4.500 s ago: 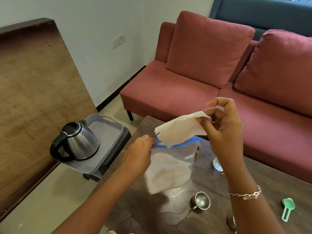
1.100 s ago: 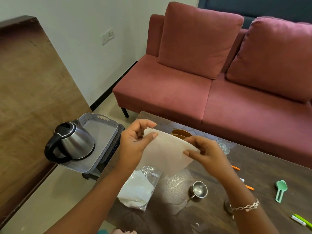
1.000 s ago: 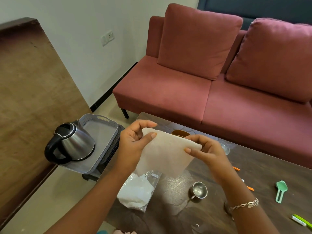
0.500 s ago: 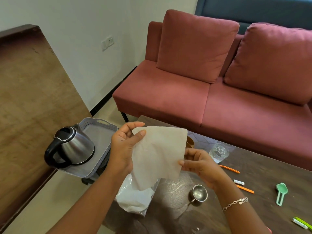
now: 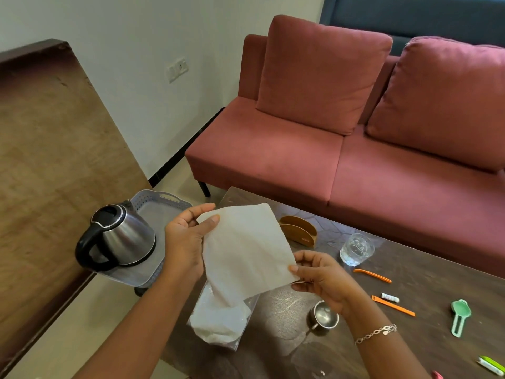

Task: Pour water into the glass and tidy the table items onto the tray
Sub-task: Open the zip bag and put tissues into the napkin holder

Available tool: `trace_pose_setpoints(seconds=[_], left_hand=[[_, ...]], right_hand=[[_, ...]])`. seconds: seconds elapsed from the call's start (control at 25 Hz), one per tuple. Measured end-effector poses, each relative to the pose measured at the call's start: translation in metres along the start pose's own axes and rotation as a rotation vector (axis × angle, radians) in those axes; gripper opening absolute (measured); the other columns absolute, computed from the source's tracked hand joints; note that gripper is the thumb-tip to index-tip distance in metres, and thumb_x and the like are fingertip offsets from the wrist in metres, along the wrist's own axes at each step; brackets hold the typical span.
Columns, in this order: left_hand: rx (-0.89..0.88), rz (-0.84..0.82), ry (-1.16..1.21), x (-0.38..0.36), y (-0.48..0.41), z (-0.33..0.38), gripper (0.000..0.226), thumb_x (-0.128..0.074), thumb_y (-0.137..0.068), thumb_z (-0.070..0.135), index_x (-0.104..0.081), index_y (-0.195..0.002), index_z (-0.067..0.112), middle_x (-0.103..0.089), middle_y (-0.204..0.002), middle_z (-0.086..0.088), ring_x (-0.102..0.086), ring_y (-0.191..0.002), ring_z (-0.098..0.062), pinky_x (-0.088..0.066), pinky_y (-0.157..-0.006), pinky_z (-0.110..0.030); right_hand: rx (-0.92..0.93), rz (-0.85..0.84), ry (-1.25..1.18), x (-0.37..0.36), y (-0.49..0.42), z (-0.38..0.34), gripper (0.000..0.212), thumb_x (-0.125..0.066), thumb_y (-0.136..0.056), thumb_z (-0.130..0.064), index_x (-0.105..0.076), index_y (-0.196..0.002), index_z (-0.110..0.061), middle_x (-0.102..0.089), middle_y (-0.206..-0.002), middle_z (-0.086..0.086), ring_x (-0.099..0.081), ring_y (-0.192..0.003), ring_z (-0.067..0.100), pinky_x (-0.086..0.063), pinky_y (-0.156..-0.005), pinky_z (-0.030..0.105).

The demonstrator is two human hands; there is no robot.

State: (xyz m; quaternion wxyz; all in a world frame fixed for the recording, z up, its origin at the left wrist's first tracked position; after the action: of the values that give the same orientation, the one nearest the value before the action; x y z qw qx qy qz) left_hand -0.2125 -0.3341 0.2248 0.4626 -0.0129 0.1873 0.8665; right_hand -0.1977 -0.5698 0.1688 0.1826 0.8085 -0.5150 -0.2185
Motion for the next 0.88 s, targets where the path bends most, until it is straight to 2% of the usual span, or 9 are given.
trace_pose_setpoints(seconds=[0.12,0.36,0.48,0.6,0.68,0.76,0.88], left_hand=[[0.067,-0.051,-0.109,0.006,-0.008,-0.008,0.022,-0.061,-0.080,-0.007,-0.064,-0.091,0.012,-0.066,-0.103,-0.011,-0.062,-0.095,-0.028,-0.056,-0.066,-0.028],[0.042,-0.205,-0.315,0.009,-0.012,-0.006,0.034,-0.057,-0.075,-0.019,-0.065,-0.084,0.012,-0.064,-0.082,-0.008,-0.061,-0.083,-0.023,-0.057,-0.060,-0.020],[-0.020,-0.251,-0.387,0.006,-0.011,-0.004,0.031,-0.058,-0.074,-0.019,-0.067,-0.080,0.010,-0.067,-0.070,0.001,-0.064,-0.072,-0.016,-0.057,-0.060,-0.017],[-0.091,-0.244,-0.385,0.000,-0.012,0.000,0.025,-0.059,-0.074,-0.019,-0.064,-0.071,0.006,-0.069,-0.078,0.001,-0.067,-0.069,-0.007,-0.055,-0.060,-0.014],[-0.157,-0.261,-0.335,-0.004,-0.014,0.003,0.025,-0.057,-0.074,-0.021,-0.060,-0.064,0.002,-0.067,-0.086,-0.003,-0.068,-0.076,-0.011,-0.056,-0.064,-0.015],[-0.225,-0.290,-0.294,-0.005,-0.014,0.005,0.029,-0.055,-0.074,-0.023,-0.059,-0.059,0.002,-0.069,-0.082,-0.004,-0.070,-0.076,-0.012,-0.057,-0.069,-0.018],[-0.298,-0.315,-0.265,-0.004,-0.012,0.008,0.029,-0.056,-0.074,-0.022,-0.061,-0.057,0.002,-0.070,-0.080,-0.006,-0.071,-0.079,-0.013,-0.058,-0.074,-0.022]], right_hand=[[0.004,0.045,-0.033,0.009,-0.001,-0.002,0.015,-0.054,-0.084,0.008,-0.062,-0.093,-0.002,-0.069,-0.085,0.010,-0.065,-0.068,0.015,-0.052,-0.059,0.024],[0.122,0.176,-0.037,0.028,0.000,-0.019,0.015,-0.057,-0.078,0.013,-0.064,-0.082,0.000,-0.065,-0.081,0.015,-0.064,-0.067,0.018,-0.054,-0.054,0.019],[0.259,0.217,-0.005,0.034,-0.002,-0.033,0.019,-0.057,-0.077,0.015,-0.064,-0.074,-0.002,-0.065,-0.070,0.010,-0.062,-0.063,0.016,-0.054,-0.055,0.018],[0.429,0.253,0.051,0.038,-0.001,-0.047,0.030,-0.056,-0.076,0.018,-0.067,-0.066,-0.008,-0.067,-0.061,0.000,-0.063,-0.059,0.011,-0.054,-0.056,0.018],[0.537,0.259,0.062,0.039,0.002,-0.055,0.039,-0.052,-0.075,0.022,-0.069,-0.061,-0.009,-0.067,-0.063,-0.001,-0.064,-0.062,0.010,-0.054,-0.058,0.018],[0.637,0.274,0.105,0.039,0.007,-0.063,0.044,-0.051,-0.072,0.026,-0.069,-0.057,-0.011,-0.066,-0.068,-0.005,-0.063,-0.068,0.008,-0.053,-0.062,0.017],[0.794,0.339,0.285,0.035,0.016,-0.075,0.041,-0.058,-0.070,0.019,-0.070,-0.060,-0.019,-0.064,-0.074,-0.013,-0.060,-0.074,0.005,-0.051,-0.066,0.014]])
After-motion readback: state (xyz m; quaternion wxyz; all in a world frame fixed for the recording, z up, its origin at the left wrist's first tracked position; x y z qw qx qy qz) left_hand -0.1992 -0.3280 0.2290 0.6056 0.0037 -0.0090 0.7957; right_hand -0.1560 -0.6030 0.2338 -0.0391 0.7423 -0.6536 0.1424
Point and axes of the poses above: each hand's wrist, its own y-axis away from the middle knuckle, its own x-axis out of the back of the hand, z = x × y, the point moved 5 cm from there along -y, towards the middle knuckle
